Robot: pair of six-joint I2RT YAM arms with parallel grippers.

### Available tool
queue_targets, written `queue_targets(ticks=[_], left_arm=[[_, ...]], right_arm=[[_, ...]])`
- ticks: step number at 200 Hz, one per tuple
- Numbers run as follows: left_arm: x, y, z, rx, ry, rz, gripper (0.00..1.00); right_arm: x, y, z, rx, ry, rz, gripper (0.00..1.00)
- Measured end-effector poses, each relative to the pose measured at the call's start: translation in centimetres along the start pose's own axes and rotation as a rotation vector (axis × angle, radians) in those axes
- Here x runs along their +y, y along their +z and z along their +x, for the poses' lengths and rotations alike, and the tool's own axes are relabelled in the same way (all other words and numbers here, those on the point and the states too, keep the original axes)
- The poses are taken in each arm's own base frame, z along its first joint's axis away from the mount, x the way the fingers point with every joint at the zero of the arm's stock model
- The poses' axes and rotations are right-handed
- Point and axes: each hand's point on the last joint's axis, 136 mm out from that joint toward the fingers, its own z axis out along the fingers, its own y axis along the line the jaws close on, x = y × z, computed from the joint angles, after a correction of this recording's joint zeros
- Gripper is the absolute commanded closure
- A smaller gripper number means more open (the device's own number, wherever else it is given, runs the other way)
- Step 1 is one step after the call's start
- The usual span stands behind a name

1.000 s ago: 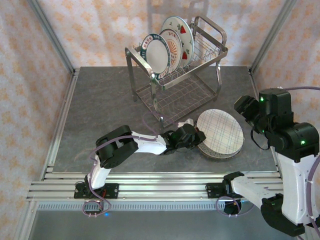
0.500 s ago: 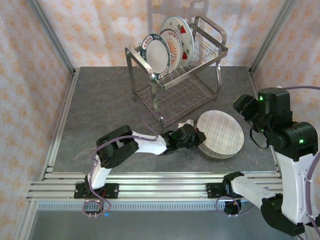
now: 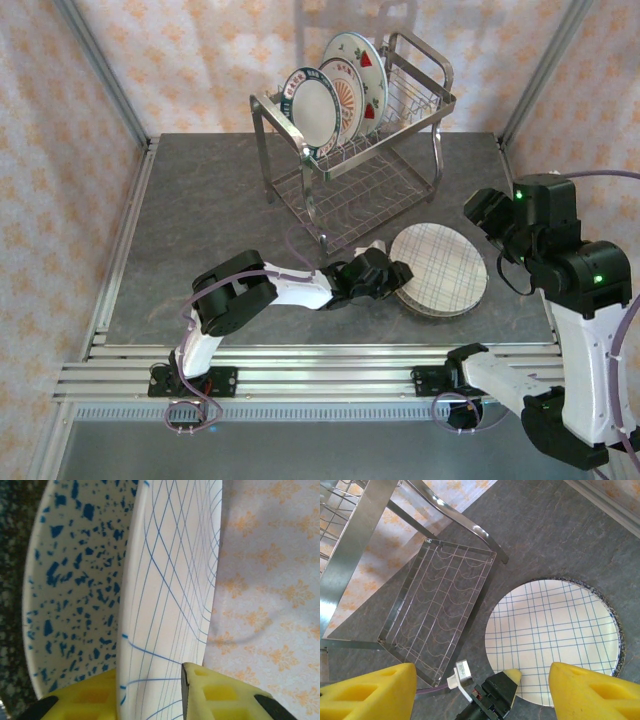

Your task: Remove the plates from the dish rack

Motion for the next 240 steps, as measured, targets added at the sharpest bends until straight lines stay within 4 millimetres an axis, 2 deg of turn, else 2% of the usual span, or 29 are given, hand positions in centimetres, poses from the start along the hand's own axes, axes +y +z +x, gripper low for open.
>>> queue_targets(ticks=[74, 196, 216, 240], left_arm=[[2.1, -0.2, 0.0, 0.01, 0.004, -0.093, 0.61], [2.8, -1.0, 0.0, 0.031, 0.059, -0.263, 0.59], [3.0, -1.4, -0.1, 0.034, 0.08, -0.3, 0.52], [3.0, -1.8, -0.4, 0.035, 0.098, -0.334, 0.49]], right_arm=[[0.1, 0.3, 0.0, 0.0, 0.0, 0.0, 0.3], [0.0, 0.6, 0.2, 0.007, -0.002, 0.008, 0.3], [0.0, 0.6, 0.2, 0.006, -0.003, 0.008, 0.3], [0.0, 0.8, 0.2, 0.01, -0.012, 0.012, 0.3]])
